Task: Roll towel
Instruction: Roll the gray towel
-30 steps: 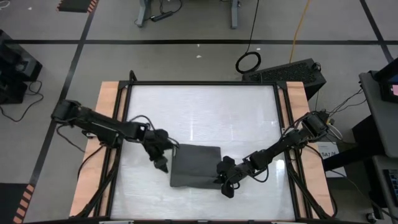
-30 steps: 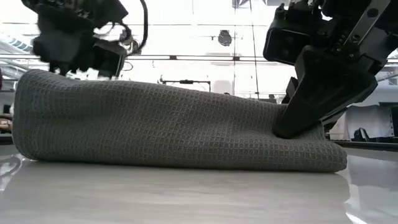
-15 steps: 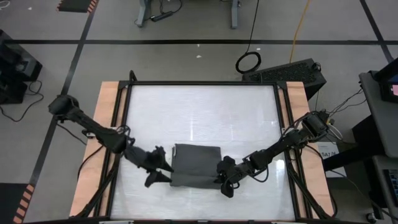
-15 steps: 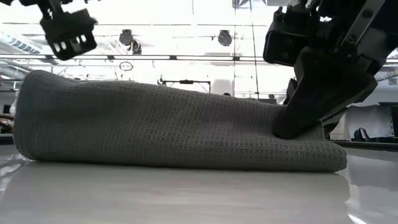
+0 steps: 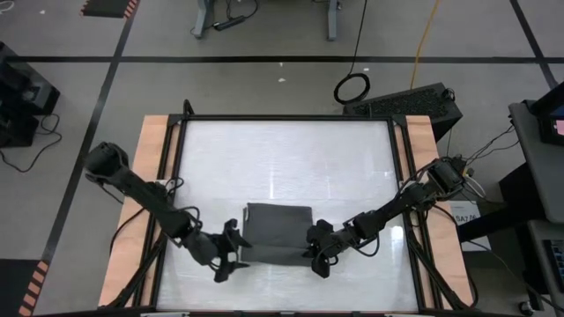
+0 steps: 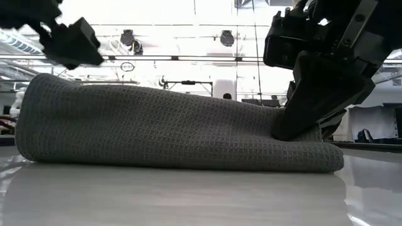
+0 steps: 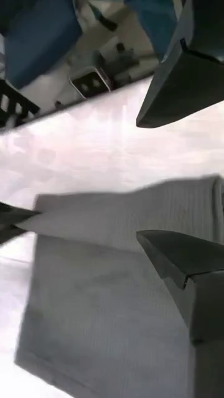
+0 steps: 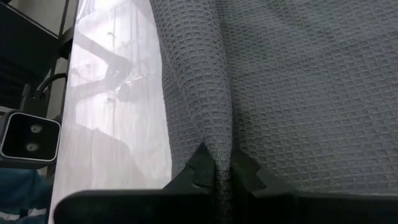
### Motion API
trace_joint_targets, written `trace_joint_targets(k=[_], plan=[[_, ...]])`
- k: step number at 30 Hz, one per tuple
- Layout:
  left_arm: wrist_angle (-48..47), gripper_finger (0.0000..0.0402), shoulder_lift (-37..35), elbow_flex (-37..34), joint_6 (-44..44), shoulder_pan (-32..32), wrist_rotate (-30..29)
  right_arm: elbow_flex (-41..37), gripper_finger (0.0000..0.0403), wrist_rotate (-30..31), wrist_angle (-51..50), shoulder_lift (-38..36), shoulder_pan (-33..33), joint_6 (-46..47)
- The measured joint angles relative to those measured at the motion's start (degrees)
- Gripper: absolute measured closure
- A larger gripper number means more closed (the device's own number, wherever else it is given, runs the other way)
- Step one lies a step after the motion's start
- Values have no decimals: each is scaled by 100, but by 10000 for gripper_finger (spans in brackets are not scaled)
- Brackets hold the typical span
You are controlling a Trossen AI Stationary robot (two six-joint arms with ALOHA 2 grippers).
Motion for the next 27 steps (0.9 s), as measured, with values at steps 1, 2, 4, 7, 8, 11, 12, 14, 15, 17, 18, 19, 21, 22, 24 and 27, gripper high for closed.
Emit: trace_joint_targets(k=[1, 2, 4, 7, 8, 11, 12, 14, 15, 17, 18, 19, 21, 22, 24, 27], plan=[[-8, 116, 89, 8, -27, -7, -28, 0, 400, 0, 0, 0, 0, 1], [-18, 116, 170, 16, -34, -32, -68, 0, 400, 0, 0, 0, 0, 5], [-24, 116, 331, 23, -34, -72, -212, 0, 400, 1, -14, 0, 0, 20], [-26, 116, 514, 24, -30, -64, -383, 0, 399, 3, -36, 0, 0, 20], [-26, 116, 551, 24, -30, -49, -467, 0, 399, 1, -38, 0, 0, 22], [-22, 116, 578, 24, -27, -20, -651, 0, 399, 3, -40, 0, 0, 21], [-19, 116, 575, 26, -23, -6, -655, 0, 399, 3, -40, 0, -1, 20], [-51, 116, 575, 30, -33, 32, -580, 0, 399, 3, -43, 0, -23, 11], [-103, 116, 575, 30, -37, 46, -505, 0, 399, 3, -47, 0, -36, 11], [-307, 116, 575, 30, -127, 69, -353, 0, 399, 3, -49, 0, -86, -10], [-457, 116, 575, 30, -221, 84, -328, 0, 399, 3, -49, 0, -116, -36], [-605, 116, 575, 30, -327, 92, -321, 0, 399, 3, -49, 0, -146, -50], [-918, 116, 575, 30, -517, 131, -326, 0, 399, 3, -54, 0, -199, -107], [-1059, 116, 575, 30, -646, 154, -353, 0, 399, 3, -56, 0, -225, -121], [-1239, 120, 575, 30, -864, 215, -415, 0, 399, 1, -62, 0, -268, -129], [-1190, 140, 489, 44, -912, 253, -440, 0, 399, -124, -67, 0, -333, -146]])
